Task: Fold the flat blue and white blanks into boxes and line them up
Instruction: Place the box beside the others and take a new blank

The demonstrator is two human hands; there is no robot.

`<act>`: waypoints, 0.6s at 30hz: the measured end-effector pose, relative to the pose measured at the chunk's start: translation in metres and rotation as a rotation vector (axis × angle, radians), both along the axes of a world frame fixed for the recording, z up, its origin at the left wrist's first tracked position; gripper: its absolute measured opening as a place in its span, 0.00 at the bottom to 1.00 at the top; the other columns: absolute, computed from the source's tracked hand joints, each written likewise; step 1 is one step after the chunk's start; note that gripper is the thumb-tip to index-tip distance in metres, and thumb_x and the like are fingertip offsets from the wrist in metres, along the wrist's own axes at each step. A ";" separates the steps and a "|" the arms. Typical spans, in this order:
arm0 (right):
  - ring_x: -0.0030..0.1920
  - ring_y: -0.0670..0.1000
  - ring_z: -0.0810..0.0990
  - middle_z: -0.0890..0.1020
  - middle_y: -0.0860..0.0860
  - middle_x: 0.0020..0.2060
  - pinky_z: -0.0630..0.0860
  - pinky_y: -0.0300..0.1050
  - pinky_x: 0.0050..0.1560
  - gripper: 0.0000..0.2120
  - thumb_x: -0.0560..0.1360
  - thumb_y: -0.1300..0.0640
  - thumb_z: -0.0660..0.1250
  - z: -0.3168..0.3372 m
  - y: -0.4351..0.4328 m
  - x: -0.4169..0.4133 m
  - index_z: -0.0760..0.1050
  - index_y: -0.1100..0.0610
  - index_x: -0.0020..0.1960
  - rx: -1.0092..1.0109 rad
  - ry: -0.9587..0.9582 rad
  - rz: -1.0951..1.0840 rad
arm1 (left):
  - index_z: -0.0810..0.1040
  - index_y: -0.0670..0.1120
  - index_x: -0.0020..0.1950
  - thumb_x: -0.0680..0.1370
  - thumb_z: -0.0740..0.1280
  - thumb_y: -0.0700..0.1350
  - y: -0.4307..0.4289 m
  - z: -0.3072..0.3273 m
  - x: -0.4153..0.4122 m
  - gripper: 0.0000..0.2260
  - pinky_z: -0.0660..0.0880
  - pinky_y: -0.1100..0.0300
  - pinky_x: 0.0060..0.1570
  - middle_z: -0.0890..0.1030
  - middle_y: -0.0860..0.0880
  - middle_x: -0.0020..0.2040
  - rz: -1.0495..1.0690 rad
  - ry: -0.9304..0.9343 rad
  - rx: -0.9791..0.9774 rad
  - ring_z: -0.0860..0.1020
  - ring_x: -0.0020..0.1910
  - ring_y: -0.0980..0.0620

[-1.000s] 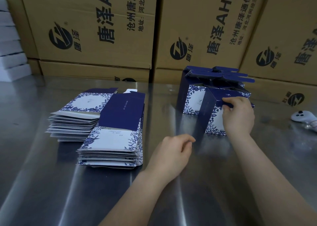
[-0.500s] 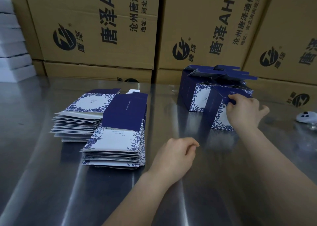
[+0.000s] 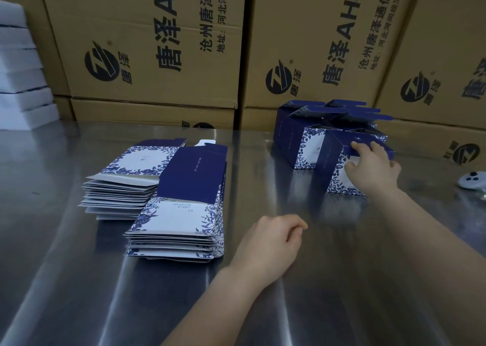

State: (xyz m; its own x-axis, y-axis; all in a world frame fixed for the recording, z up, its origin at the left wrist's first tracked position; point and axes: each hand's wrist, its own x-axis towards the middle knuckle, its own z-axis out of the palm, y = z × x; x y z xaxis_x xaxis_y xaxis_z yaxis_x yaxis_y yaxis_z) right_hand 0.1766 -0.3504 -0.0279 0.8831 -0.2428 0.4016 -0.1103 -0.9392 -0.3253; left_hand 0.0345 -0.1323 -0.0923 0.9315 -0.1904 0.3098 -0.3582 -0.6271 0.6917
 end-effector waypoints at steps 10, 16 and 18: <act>0.77 0.60 0.43 0.47 0.61 0.77 0.50 0.65 0.71 0.35 0.74 0.59 0.65 -0.010 0.033 -0.017 0.54 0.50 0.77 -0.023 -0.096 0.023 | 0.81 0.54 0.56 0.80 0.63 0.47 0.001 0.003 -0.002 0.09 0.77 0.51 0.50 0.85 0.52 0.48 0.016 -0.046 -0.047 0.81 0.46 0.46; 0.74 0.63 0.55 0.58 0.62 0.74 0.61 0.61 0.67 0.30 0.72 0.63 0.65 -0.021 0.079 -0.039 0.64 0.55 0.73 0.066 -0.268 0.227 | 0.82 0.52 0.55 0.77 0.61 0.49 0.004 0.017 -0.009 0.12 0.77 0.49 0.46 0.85 0.51 0.44 0.101 -0.265 -0.131 0.82 0.43 0.45; 0.70 0.61 0.63 0.67 0.59 0.69 0.65 0.57 0.66 0.26 0.72 0.63 0.64 -0.023 0.093 -0.043 0.69 0.56 0.70 0.144 -0.239 0.318 | 0.83 0.49 0.54 0.76 0.60 0.48 0.007 0.024 -0.012 0.14 0.78 0.47 0.44 0.86 0.49 0.43 0.168 -0.374 -0.201 0.82 0.41 0.44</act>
